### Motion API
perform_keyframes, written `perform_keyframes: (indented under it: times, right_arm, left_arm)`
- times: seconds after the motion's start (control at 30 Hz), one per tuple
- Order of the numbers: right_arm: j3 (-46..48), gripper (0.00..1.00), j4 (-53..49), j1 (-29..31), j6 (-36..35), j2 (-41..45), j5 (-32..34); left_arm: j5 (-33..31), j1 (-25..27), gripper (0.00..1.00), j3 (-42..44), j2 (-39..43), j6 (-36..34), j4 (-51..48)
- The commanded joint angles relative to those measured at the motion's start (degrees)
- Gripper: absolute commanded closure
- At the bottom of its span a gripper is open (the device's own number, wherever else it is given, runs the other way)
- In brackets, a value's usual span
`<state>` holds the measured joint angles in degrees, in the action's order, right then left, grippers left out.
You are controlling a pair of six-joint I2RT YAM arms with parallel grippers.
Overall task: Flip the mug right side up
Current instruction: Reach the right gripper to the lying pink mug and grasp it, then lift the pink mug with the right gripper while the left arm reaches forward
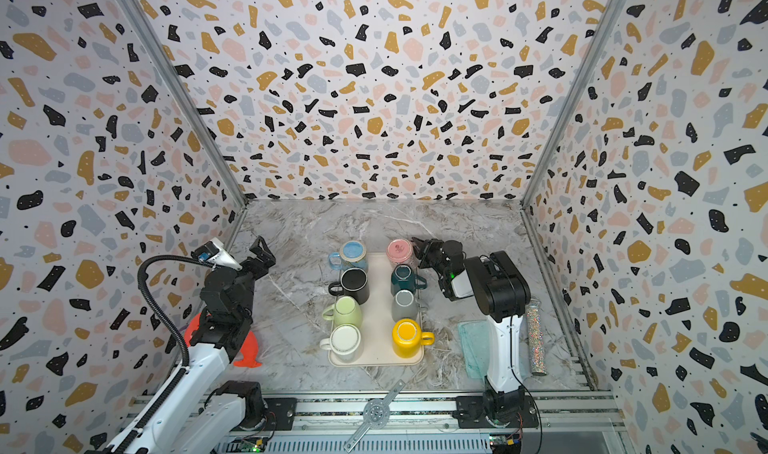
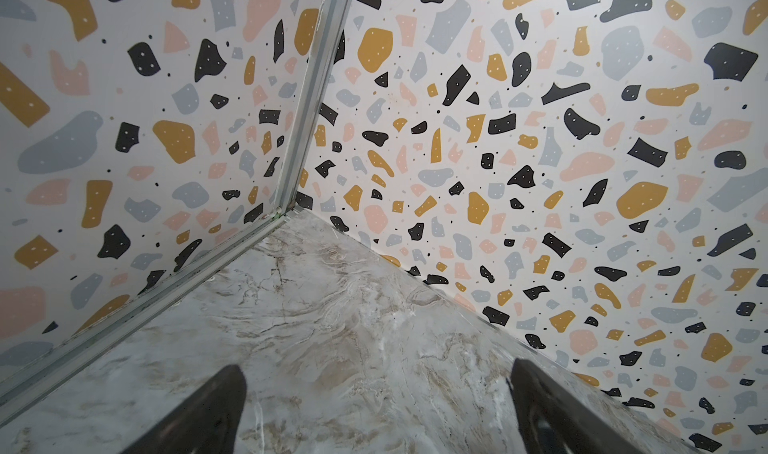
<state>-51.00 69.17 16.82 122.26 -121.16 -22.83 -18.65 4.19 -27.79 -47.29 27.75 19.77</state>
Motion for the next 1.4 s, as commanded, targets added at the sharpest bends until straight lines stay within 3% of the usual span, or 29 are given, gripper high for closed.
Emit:
perform_keyframes:
  times: [0.0,0.4,0.73,1.17,1.37]
  right_arm:
    - [-1.53,1.00,0.54,0.32,12.33,-1.73,0.34]
    - [-8.94,1.00,4.59,0.41,11.03,-4.28,0.08]
    - [-14.26,1.00,8.84,0.23,3.34,-3.58,-1.39]
    - [-23.01,1.00,2.38,-0.56,-18.49,-0.15,-10.69]
    - [-31.08,1.00,-10.59,-0.20,-39.51,3.08,-17.71]
  left_arm:
    - [-1.13,-0.32,0.00,-1.48,0.38,-1.11,1.24]
    - [-1.35,-0.32,0.00,-1.12,0.88,-1.20,1.15]
    - [-1.20,-0.32,0.00,-0.79,1.76,-1.12,0.92]
    - [0.36,-0.32,0.00,-0.99,2.11,-1.07,0.27]
    - [4.67,-0.32,0.01,-3.07,1.15,-1.66,1.14]
